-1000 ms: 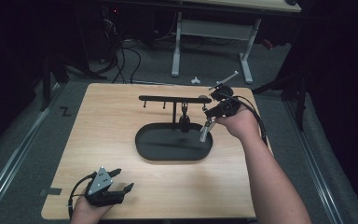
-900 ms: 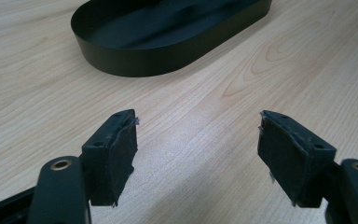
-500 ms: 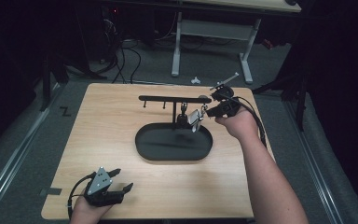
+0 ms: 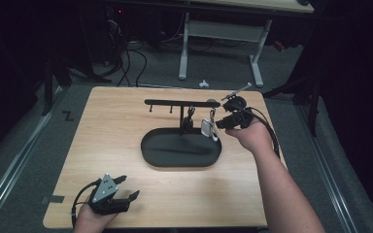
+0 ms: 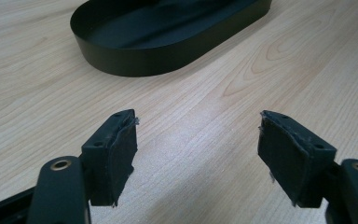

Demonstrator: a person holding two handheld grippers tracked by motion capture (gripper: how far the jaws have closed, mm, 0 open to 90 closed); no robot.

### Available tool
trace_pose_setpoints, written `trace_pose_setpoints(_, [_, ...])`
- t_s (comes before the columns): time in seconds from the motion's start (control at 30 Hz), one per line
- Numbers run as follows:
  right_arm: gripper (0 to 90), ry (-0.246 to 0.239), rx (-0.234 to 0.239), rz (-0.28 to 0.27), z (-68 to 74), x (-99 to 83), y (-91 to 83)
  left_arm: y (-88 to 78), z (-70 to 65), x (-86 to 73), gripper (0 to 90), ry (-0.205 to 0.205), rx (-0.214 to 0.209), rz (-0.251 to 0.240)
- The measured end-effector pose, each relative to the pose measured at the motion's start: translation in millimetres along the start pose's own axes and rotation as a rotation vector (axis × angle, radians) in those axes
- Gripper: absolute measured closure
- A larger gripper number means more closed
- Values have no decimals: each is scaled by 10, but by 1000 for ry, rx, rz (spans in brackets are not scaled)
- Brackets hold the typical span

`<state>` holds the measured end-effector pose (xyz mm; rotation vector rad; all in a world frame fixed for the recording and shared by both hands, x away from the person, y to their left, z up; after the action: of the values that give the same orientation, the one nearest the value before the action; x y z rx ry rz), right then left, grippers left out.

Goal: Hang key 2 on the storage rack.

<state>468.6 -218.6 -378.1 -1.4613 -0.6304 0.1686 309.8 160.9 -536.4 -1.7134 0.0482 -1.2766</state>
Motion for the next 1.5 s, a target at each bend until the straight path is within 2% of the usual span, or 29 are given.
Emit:
trace_pose_setpoints(0.33, [437,-22,-11,-38,110,-177,79,23,-12,2,287,4,-2,7])
trace_pose_setpoints(0.7, [365,-46,-25,-70,233,-455,162,25,-14,0,287,3,-2,9])
trace_pose_setpoints(0.8, [338,-49,-29,-97,272,-592,233,30,-18,1,288,3,-1,8])
trace_pose_setpoints(0.9, [328,-29,-16,-121,290,-761,351,28,-21,2,289,1,-5,7])
trace_pose_setpoints(0.97, [328,-29,-18,-126,288,-796,375,29,-23,3,290,1,-6,6])
trace_pose_setpoints(1.23, [325,8,-2,-200,324,-1285,673,50,-37,-1,292,1,-12,13])
trace_pose_setpoints(1.3, [325,8,-17,-218,329,-1404,746,57,-42,-4,292,1,-14,16])
trace_pose_setpoints(1.37, [326,20,-13,-242,338,-1542,830,63,-50,-5,292,0,-14,16])
trace_pose_setpoints(1.4, [328,33,-16,-267,350,-1679,914,65,-55,-4,292,-1,-15,15])
trace_pose_setpoints(1.5, [322,38,-32,-278,355,-1802,985,57,-74,0,291,1,-20,8])
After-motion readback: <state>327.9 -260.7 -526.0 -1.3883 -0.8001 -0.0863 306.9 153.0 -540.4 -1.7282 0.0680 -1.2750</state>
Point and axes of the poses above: each handheld gripper's, and its own axes: y roughly forward along the jaws, x roughly out of its top, z roughly to its left, the point moved 3 cm from there along y, roughly forward along the jaws, and after that the axes turned 13 degrees about z, right-handed, at the moved point
